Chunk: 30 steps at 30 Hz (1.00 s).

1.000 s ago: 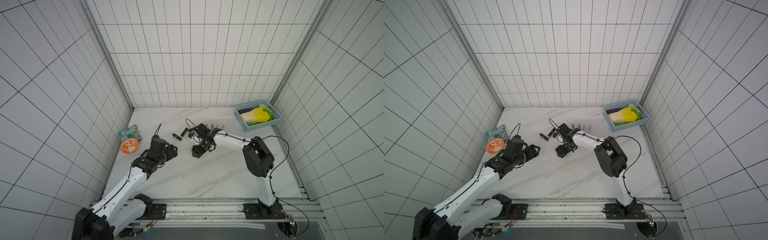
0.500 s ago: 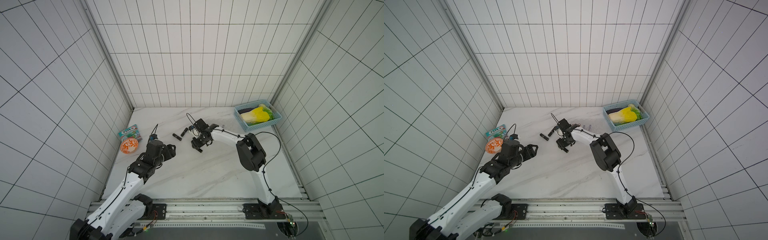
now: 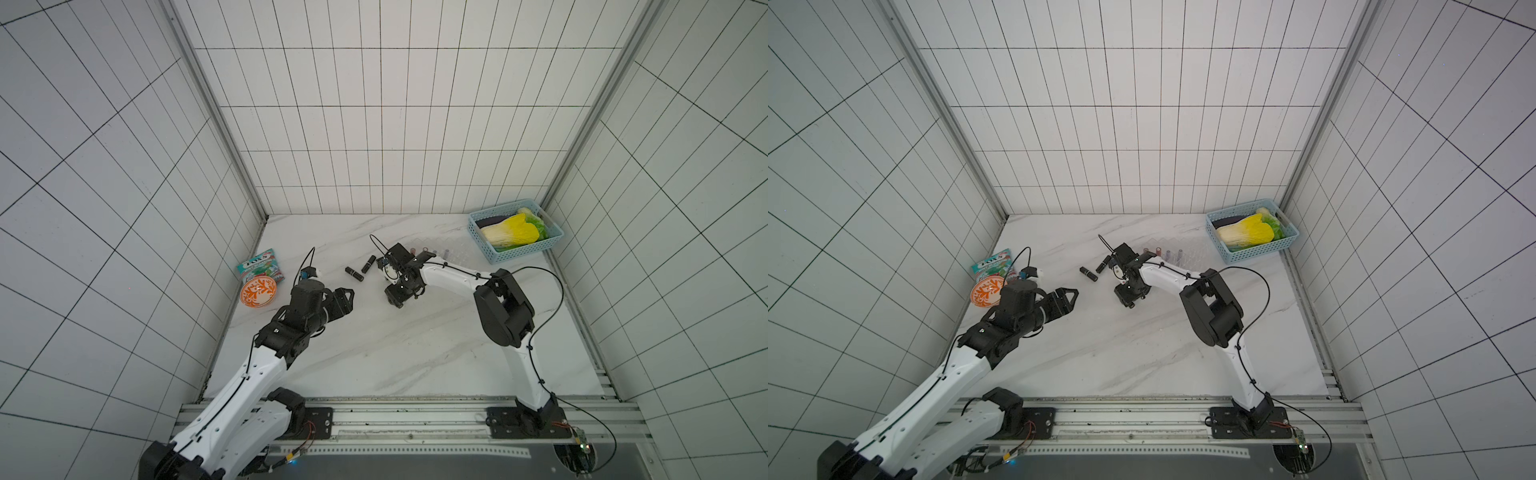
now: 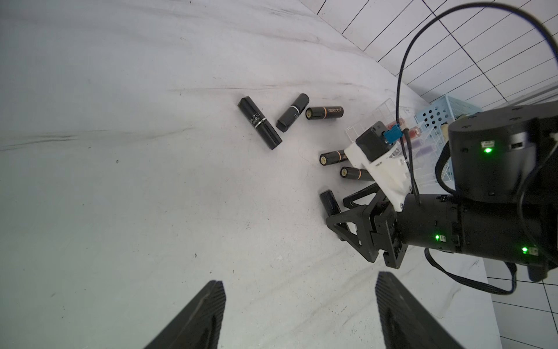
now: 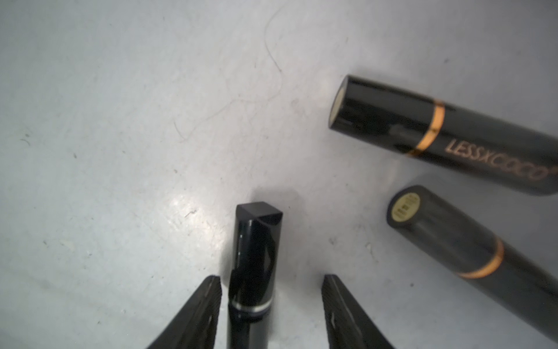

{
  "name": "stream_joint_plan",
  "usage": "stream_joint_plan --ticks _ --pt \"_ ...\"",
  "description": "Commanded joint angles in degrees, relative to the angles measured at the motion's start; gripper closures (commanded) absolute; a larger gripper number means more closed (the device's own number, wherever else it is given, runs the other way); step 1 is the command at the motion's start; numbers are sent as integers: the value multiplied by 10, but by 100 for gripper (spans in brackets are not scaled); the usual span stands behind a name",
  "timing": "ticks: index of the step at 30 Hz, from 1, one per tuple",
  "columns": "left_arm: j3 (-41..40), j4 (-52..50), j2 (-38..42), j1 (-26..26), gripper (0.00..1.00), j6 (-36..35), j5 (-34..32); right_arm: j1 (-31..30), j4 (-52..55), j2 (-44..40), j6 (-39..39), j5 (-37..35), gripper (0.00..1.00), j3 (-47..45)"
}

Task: Arrange the lipsticks in the organizer
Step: Pick up the lipstick at the center of the board.

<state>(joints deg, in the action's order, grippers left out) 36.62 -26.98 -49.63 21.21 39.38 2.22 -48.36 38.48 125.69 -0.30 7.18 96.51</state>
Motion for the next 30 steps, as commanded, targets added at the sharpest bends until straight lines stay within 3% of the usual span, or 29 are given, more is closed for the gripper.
stream_joint_plan --ticks 1,9,15,16,17,20,21,26,30 --pt "12 27 0 -2 23 -9 15 -11 83 15 9 4 55 -2" --pt "23 46 -15 -2 24 -9 37 -10 83 1 11 17 79 -11" --pt "34 58 -26 -2 24 -19 64 -6 56 -59 19 31 86 -61" --pt "36 81 -31 -3 24 -25 98 -1 41 -100 25 39 86 -92" --pt "44 113 -55 -12 24 -33 170 20 -10 -209 42 72 88 -173" --pt "64 188 -118 -25 38 -21 301 44 -59 -457 76 155 93 -292" --pt "72 220 -133 -26 38 -4 338 49 -60 -488 82 166 94 -299" --pt "84 272 -156 -23 38 17 379 65 -53 -540 87 197 94 -306" --pt "92 349 -175 -9 32 57 436 66 -53 -577 92 238 93 -309"
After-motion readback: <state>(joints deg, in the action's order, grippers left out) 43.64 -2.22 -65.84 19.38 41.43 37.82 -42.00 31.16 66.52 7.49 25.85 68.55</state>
